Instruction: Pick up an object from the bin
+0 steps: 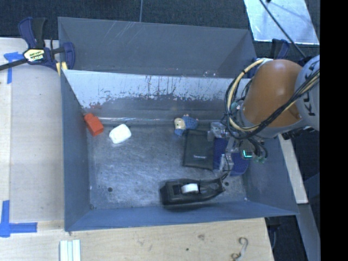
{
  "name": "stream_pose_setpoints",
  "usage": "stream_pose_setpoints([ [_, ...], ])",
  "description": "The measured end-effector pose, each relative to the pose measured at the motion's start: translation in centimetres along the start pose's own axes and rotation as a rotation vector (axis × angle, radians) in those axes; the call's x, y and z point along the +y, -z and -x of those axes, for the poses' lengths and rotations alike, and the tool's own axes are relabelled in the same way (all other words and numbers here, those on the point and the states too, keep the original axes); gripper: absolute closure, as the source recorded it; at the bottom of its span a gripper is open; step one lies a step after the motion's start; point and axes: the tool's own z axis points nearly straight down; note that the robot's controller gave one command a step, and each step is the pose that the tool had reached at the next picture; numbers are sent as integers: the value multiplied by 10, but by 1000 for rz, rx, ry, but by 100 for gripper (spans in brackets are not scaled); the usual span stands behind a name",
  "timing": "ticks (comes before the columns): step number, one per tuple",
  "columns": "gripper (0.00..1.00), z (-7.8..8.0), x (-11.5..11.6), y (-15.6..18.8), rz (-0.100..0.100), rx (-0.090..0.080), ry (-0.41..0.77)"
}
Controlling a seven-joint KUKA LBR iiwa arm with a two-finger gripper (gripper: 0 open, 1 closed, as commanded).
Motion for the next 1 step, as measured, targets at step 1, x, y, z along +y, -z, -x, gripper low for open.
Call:
stream_pose_setpoints([
  [1,0,32,-11,-60,1,-8,60],
])
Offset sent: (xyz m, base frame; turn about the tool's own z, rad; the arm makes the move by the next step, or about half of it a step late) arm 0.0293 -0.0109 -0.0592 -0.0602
